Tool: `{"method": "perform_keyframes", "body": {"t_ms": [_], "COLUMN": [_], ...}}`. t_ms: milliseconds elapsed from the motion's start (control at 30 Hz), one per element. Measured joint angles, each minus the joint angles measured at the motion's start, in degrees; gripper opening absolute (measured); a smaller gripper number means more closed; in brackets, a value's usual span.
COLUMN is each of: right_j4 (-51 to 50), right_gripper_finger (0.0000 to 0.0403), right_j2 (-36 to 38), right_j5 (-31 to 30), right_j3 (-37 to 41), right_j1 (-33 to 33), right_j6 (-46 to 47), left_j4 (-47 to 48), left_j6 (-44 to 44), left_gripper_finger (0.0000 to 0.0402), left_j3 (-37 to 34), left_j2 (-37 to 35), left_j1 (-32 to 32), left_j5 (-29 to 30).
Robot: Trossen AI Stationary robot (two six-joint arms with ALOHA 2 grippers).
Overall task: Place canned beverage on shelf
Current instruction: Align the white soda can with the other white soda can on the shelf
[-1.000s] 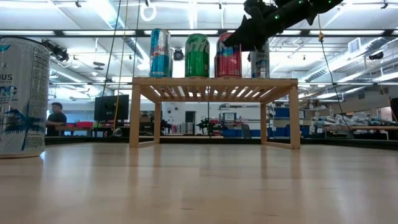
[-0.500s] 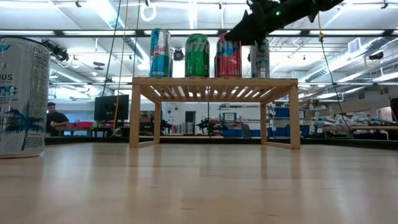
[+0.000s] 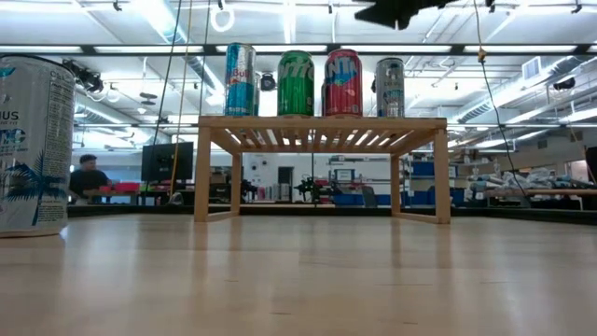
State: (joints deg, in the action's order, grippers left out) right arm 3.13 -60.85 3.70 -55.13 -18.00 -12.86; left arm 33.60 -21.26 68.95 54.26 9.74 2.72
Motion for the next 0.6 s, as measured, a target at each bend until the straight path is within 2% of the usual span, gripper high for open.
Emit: {"method": "perform_keyframes", "body": {"t_ms": [200, 333, 433, 600], "right_j4": [-4.23, -8.52, -9.87, -8.99], "right_gripper_finger": [0.0378, 0.0377, 0.0377, 0.0377], "right_j2": [1.71, 1.2, -0.38, -5.08], "right_j5": [3.43, 6.38, 5.81, 0.29], "right_j3": [0.0, 0.0, 0.0, 0.0], "right_j1": [5.71, 12.39, 18.07, 26.41], "right_j6": [5.18, 5.93, 7.71, 9.56], "left_j4": [4.32, 4.75, 5.58, 6.87], "left_j6": [-1.03, 0.5, 1.83, 2.43], "left_gripper_finger": [0.0348, 0.0348, 0.0348, 0.0348], "left_j3": [0.0, -0.02, -0.02, -0.02], "left_j2": [0.0, -0.44, -1.71, -4.29], "left_j1": [0.0, 0.02, 0.02, 0.02], "left_j5": [0.05, 0.24, 0.56, 1.75]}}
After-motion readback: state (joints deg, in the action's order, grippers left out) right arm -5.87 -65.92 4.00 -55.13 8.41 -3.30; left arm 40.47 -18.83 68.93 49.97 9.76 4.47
